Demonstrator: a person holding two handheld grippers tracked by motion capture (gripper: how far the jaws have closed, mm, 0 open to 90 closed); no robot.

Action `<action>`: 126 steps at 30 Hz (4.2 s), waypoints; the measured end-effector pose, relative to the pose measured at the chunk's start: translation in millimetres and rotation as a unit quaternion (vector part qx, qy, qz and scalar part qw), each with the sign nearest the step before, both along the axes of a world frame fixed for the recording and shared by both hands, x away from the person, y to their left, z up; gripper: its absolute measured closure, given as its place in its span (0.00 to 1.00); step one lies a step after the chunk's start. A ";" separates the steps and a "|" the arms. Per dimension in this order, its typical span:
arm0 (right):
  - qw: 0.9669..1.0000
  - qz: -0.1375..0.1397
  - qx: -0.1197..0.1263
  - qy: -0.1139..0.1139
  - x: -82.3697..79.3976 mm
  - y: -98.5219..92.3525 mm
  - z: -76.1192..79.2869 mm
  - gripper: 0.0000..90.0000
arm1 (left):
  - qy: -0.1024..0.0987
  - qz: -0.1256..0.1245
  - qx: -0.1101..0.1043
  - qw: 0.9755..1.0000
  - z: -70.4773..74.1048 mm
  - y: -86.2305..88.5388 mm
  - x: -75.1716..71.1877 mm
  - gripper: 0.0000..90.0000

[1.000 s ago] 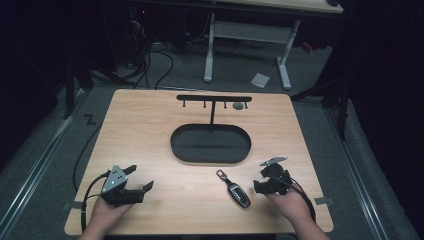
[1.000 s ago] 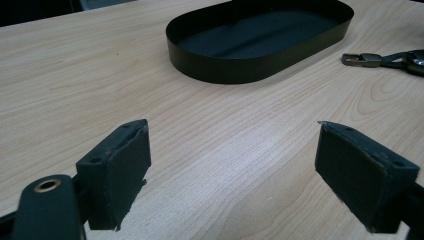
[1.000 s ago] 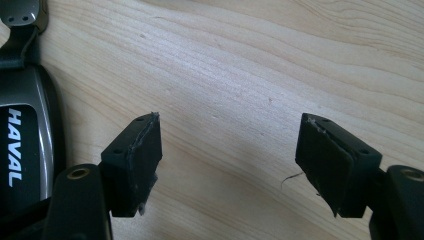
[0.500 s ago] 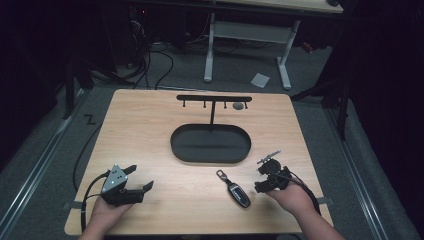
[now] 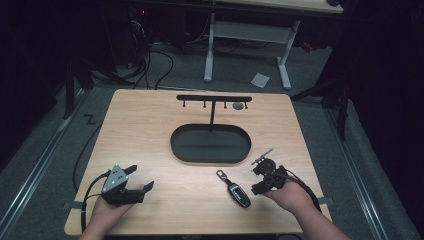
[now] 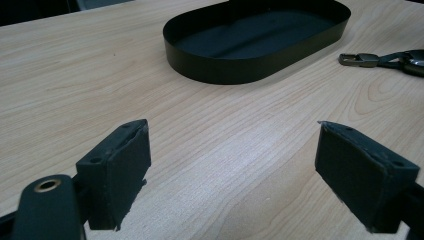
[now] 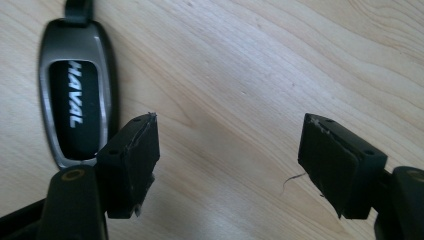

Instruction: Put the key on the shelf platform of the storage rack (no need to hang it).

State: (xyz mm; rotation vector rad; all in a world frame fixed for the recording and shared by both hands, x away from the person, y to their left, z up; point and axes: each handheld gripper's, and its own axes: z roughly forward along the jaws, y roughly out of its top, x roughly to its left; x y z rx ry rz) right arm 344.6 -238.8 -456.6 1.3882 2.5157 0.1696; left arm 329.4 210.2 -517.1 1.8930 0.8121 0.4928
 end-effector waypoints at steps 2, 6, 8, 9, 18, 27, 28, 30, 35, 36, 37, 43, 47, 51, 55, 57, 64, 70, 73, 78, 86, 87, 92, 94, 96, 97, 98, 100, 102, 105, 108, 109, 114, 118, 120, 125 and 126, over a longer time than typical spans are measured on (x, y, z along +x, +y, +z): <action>1.000 0.007 0.001 0.003 -0.6 4.4 1.9 0.27 | 0.000 0.000 0.000 1.000 0.0 0.0 0.1 0.17; 1.000 0.024 0.005 0.007 -2.0 15.1 3.1 0.25 | 0.001 0.000 0.000 1.000 0.9 1.1 0.3 0.17; 0.999 0.029 0.006 0.010 -3.0 21.0 2.6 0.24 | 0.000 0.001 -0.003 1.000 0.8 1.4 0.4 0.17; 0.999 0.035 0.007 0.011 -3.3 23.7 2.0 0.24 | -0.001 0.001 -0.003 1.000 0.8 1.4 0.5 0.17; 0.997 0.063 0.015 0.030 -7.1 48.6 -5.8 0.21 | 0.000 -0.002 -0.002 1.000 0.9 1.4 0.9 0.17; 0.995 0.072 0.014 0.064 -9.1 61.8 -26.5 0.23 | 0.000 -0.003 -0.003 1.000 0.8 1.0 0.9 0.17; 0.995 0.073 0.013 0.069 -8.8 62.3 -28.6 0.23 | 0.000 -0.003 -0.003 1.000 0.8 1.0 0.9 0.17; 0.995 0.069 0.012 0.076 -8.4 63.5 -32.7 0.24 | 0.000 -0.003 -0.003 1.000 0.7 0.9 1.0 0.17; 0.994 0.068 0.016 0.085 -4.3 65.9 -37.8 0.30 | 0.000 -0.003 -0.002 1.000 0.7 1.1 1.0 0.17; 0.994 0.068 0.016 0.085 -4.3 65.9 -37.8 0.30 | 0.000 -0.003 -0.002 1.000 0.8 1.2 1.0 0.17; 0.994 0.067 0.017 0.084 -3.6 65.9 -37.1 0.33 | 0.000 -0.003 -0.002 1.000 0.8 1.2 1.0 0.17; 0.993 0.057 0.029 0.095 0.0 65.0 -35.2 0.48 | 0.000 -0.003 -0.001 1.000 0.6 1.1 1.1 0.17; 0.993 0.052 0.027 0.100 1.8 65.2 -34.1 0.53 | -0.001 -0.004 -0.002 1.000 0.8 1.2 0.9 0.17; 0.992 0.060 0.020 0.105 4.0 66.9 -33.7 0.54 | 0.000 -0.003 -0.001 1.000 0.5 0.8 1.1 0.17; 0.993 0.063 0.013 0.101 3.1 68.8 -32.8 0.54 | 0.002 -0.004 0.000 1.000 0.7 0.7 0.8 0.17; 0.993 0.062 0.015 0.099 3.0 68.4 -30.3 0.54 | 0.002 -0.005 0.000 1.000 1.0 0.8 0.6 0.17; 0.995 0.049 0.028 0.077 5.9 64.3 -4.3 0.54 | 0.001 -0.004 0.000 1.000 0.9 -0.2 -0.4 0.17; 0.997 0.048 0.030 0.049 13.3 58.8 20.8 0.54 | 0.003 -0.002 -0.002 1.000 0.5 0.6 0.1 0.17; 0.998 0.047 0.029 0.036 17.3 56.6 30.4 0.54 | 0.002 -0.003 -0.003 1.000 0.2 0.2 -0.1 0.17; 0.999 0.039 0.025 0.021 25.6 53.7 41.9 0.54 | 0.002 -0.003 -0.004 1.000 0.3 0.2 -0.1 0.17; 0.999 0.031 0.015 0.006 46.7 53.7 54.2 0.54 | 0.002 -0.002 -0.006 1.000 0.5 1.7 0.5 0.17; 0.999 0.031 0.015 0.005 49.4 54.6 55.2 0.54 | 0.001 -0.001 -0.006 1.000 0.5 1.8 0.4 0.17; 0.999 0.034 0.011 0.001 64.6 62.4 58.9 0.54 | 0.002 -0.001 -0.007 1.000 0.9 3.2 0.8 0.17; 1.000 0.028 0.014 0.001 69.4 65.2 59.2 0.54 | 0.002 0.000 -0.008 1.000 0.9 3.6 1.0 0.17; 1.000 0.028 0.013 0.000 76.1 68.2 58.8 0.54 | 0.002 0.000 -0.009 1.000 0.7 3.7 1.1 0.17; 1.000 0.027 0.014 -0.001 78.2 69.1 58.4 0.54 | 0.002 0.001 -0.010 1.000 0.7 3.8 1.1 0.17; 1.000 0.023 0.013 -0.002 80.6 70.6 58.0 0.54 | 0.002 0.001 -0.010 1.000 0.8 3.9 1.1 0.17; 1.000 0.025 0.014 -0.006 86.3 71.8 56.7 0.54 | 0.002 0.001 -0.010 1.000 1.0 4.2 1.0 0.17; 1.000 0.022 0.016 -0.010 91.7 72.8 54.6 0.54 | 0.002 0.000 -0.010 1.000 1.0 4.3 1.1 0.17; 1.000 0.016 0.018 -0.013 99.8 73.9 50.8 0.54 | 0.002 -0.002 -0.010 1.000 0.9 3.7 1.1 0.17; 1.000 0.013 0.017 -0.018 106.9 75.7 45.8 0.54 | 0.003 -0.004 -0.009 1.000 0.6 3.4 1.3 0.17; 1.000 0.012 0.016 -0.019 109.3 76.5 44.3 0.54 | 0.004 -0.004 -0.008 1.000 0.5 3.5 1.6 0.17; 0.999 0.017 0.015 -0.032 119.6 83.7 37.9 0.54 | 0.004 -0.003 -0.010 1.000 0.5 3.6 1.6 0.17; 0.999 0.015 0.015 -0.044 129.2 90.4 35.0 0.54 | 0.004 -0.004 -0.010 1.000 0.6 3.8 1.5 0.17; 0.999 0.013 0.015 -0.040 135.5 94.5 33.0 0.54 | 0.003 -0.004 -0.010 1.000 0.6 4.2 1.8 0.17; 0.999 0.022 0.014 -0.043 144.6 105.1 24.1 0.54 | 0.004 -0.004 -0.011 1.000 0.7 4.5 1.5 0.17; 0.999 0.025 0.012 -0.044 146.0 106.9 21.1 0.54 | 0.004 -0.004 -0.010 1.000 0.8 4.5 1.3 0.17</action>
